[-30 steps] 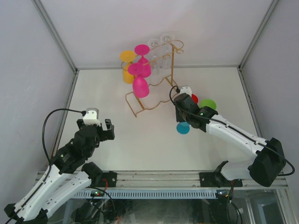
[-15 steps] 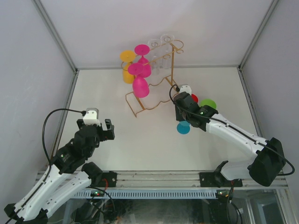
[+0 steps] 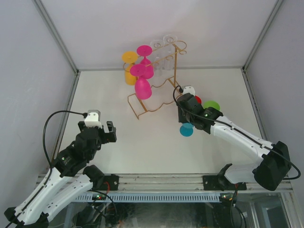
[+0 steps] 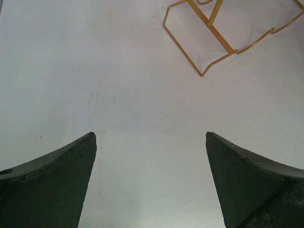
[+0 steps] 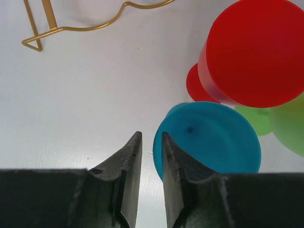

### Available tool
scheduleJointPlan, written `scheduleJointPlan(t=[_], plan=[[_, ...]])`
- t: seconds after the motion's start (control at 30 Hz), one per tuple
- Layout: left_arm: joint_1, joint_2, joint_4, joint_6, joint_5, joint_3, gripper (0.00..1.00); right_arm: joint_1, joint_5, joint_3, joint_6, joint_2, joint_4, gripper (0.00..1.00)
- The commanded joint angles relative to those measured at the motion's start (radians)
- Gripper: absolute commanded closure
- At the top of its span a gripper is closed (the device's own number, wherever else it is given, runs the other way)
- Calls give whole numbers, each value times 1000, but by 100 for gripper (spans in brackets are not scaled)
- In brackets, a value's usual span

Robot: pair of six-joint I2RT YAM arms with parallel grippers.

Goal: Take the wine glass off the wine glass rack
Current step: Place the wine glass at the center of the board, then pick up the wine glass from the wine rack.

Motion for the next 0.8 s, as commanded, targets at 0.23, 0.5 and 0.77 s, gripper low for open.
scheduleJointPlan(t=[0.23, 0.5, 0.77], plan=[[6, -1, 38, 18, -13, 11, 0, 1, -61, 84, 16, -124, -26, 70], [7, 6, 46, 20, -19, 7, 0, -3, -149, 82, 26, -247, 5, 64], [6, 0, 44, 17, -26, 8, 0, -9, -231, 59, 101, -343, 159, 47]])
